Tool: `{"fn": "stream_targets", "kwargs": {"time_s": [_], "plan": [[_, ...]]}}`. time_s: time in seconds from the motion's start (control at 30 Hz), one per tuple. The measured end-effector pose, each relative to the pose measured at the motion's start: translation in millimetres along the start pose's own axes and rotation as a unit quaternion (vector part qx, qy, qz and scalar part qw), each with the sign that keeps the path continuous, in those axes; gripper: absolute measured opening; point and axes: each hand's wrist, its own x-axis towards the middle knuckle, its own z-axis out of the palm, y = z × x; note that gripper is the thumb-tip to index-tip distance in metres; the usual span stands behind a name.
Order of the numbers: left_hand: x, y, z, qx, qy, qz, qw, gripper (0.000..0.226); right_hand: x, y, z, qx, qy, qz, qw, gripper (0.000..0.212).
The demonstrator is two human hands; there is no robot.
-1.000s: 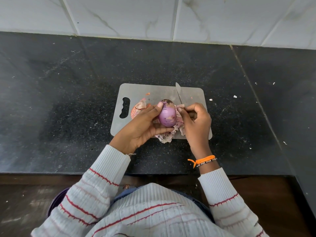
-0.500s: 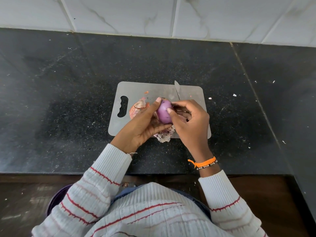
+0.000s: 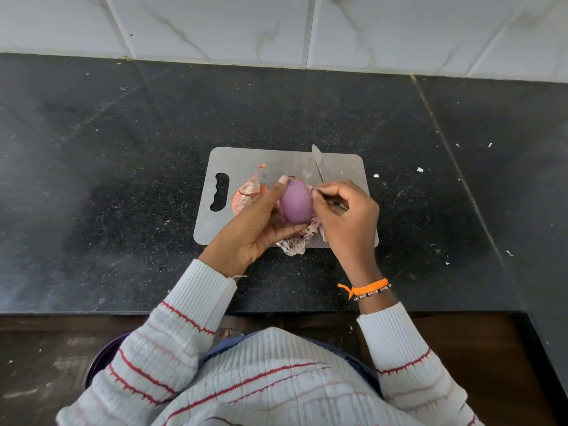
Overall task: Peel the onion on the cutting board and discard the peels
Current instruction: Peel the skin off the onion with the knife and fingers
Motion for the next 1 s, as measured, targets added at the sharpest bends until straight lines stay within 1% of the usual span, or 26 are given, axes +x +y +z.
{"fn": "stream_targets", "kwargs": {"time_s": [0.2, 0.3, 0.37, 0.43, 0.53, 0.6, 0.7, 0.83, 1.0], "plan": [[-0.3, 0.4, -2.6, 0.015, 0.014, -0.013, 1.000, 0.033, 0.1, 16.7, 2.7, -0.073, 0.001, -0.012, 0.997, 0.006], [0.0, -1.1, -2.7, 0.019, 0.015, -0.015, 1.000, 0.035, 0.4, 21.7, 7.5, -0.119, -0.019, -0.018, 0.993, 0.008], [-0.5, 0.2, -2.3, 0.012, 0.012, -0.016, 1.000, 0.035, -1.0, 25.9, 9.1, -0.138, -0.033, 0.001, 0.990, 0.009], [-0.9, 2.9, -2.2, 0.010, 0.014, -0.009, 1.000, 0.034, -2.0, 29.2, 7.5, -0.126, -0.032, 0.020, 0.991, 0.011], [-0.8, 5.2, -3.7, 0.009, 0.019, 0.007, 1.000, 0.029, -0.7, 19.7, 3.5, -0.077, -0.018, 0.037, 0.996, 0.014], [-0.7, 4.4, -3.7, 0.006, 0.021, 0.010, 1.000, 0.024, 0.4, 7.4, 2.9, -0.038, -0.022, 0.038, 0.998, 0.016], [0.1, 3.5, -3.5, 0.000, 0.017, 0.010, 1.000, 0.022, -1.6, -8.2, 5.2, 0.017, -0.029, 0.021, 0.999, 0.010], [1.2, 4.1, -4.3, -0.010, 0.014, 0.009, 1.000, 0.026, -2.6, -11.8, 6.8, -0.006, -0.037, -0.022, 0.999, 0.015], [1.1, 4.7, -7.3, -0.012, 0.012, 0.007, 1.000, 0.026, -2.0, -10.5, 7.9, 0.000, -0.043, -0.030, 0.999, 0.014]]}}
